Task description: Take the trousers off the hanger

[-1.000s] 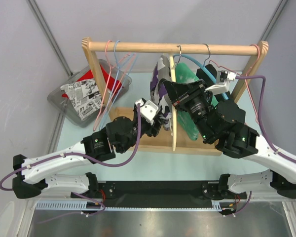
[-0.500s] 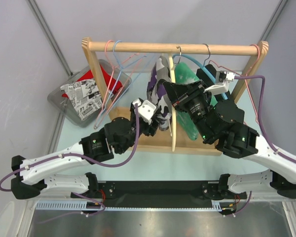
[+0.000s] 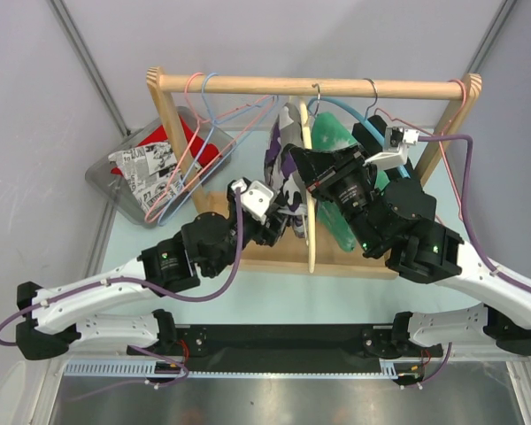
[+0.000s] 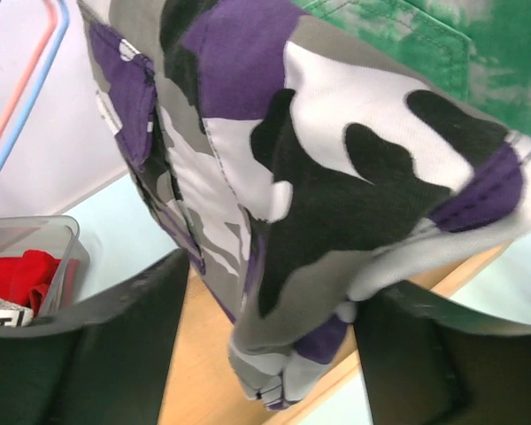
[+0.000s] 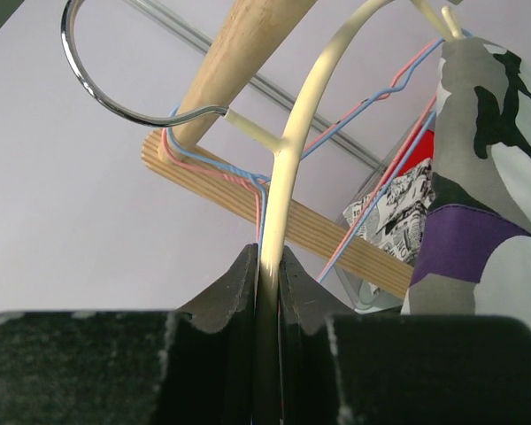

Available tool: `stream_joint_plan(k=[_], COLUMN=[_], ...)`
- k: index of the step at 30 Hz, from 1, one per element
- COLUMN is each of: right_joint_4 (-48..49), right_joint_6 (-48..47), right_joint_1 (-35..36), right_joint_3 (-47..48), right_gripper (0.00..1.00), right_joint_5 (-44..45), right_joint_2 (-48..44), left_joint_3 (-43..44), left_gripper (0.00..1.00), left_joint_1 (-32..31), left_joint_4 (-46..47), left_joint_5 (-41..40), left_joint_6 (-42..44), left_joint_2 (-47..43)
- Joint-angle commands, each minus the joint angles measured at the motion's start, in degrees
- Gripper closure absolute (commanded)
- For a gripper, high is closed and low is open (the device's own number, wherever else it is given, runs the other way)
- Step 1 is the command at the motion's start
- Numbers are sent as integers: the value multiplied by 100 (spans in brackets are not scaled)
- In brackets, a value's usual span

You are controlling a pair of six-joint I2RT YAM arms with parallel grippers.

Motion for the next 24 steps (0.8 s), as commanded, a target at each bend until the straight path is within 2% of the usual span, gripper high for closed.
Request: stream_joint_plan(k=[1, 4, 7, 13, 18, 24], right_joint_4=[1185, 1141, 1115, 1044, 1202, 1071], right_joint_6=[250, 330, 330, 321, 339, 392], right_joint_1=[35, 35, 43, 52, 43, 35], right_joint_3=[590, 634, 678, 555, 195, -8], right_gripper=[100, 100, 100, 100, 100, 100], right_joint_5=[-142, -203, -247, -177, -115, -63], right_joint_2=[-213, -99, -73, -178, -389, -503], left_joint_3=[58, 233, 479, 410, 664, 1016], left_gripper=[21, 19, 20, 31, 45, 83], left_joint_1=[146, 146, 155, 155, 164, 182], left_joint_4=[264, 476, 450, 914, 1109, 1039], left_joint_5=[-76, -75, -444, -655, -612, -585], left_joint_6=[-33, -77, -86, 28, 212, 424], left_joint_2=[196, 459, 644, 549, 689, 935])
